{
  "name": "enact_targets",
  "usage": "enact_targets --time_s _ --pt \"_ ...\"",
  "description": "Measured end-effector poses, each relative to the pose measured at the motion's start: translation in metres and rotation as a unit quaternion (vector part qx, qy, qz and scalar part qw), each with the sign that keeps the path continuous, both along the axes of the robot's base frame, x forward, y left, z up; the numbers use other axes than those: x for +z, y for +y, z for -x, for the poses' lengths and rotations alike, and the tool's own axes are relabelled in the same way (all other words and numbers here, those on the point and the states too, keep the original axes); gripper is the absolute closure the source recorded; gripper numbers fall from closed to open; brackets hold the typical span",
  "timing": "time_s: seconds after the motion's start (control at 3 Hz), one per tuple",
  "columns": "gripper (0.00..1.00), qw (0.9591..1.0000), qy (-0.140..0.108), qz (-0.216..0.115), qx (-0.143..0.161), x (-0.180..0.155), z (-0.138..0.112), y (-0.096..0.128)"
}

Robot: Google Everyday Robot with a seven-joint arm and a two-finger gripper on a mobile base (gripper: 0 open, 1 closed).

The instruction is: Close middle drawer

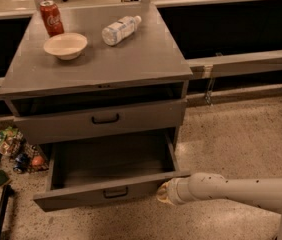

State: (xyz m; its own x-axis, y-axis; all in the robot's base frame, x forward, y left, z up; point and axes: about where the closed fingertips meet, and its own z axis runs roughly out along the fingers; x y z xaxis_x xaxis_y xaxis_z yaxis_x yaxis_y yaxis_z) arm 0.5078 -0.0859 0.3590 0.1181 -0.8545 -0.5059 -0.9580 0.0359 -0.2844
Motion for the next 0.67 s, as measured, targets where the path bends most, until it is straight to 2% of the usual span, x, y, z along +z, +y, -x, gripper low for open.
enact_targets --time_s 0.33,0.67 --pt "1.00 0.9999 -0.017 -0.002 0.003 -0.0151 -0.0230 0.0064" --pt "1.00 0.9997 -0.024 -0.001 0.006 -0.0218 -0.0327 0.0085"
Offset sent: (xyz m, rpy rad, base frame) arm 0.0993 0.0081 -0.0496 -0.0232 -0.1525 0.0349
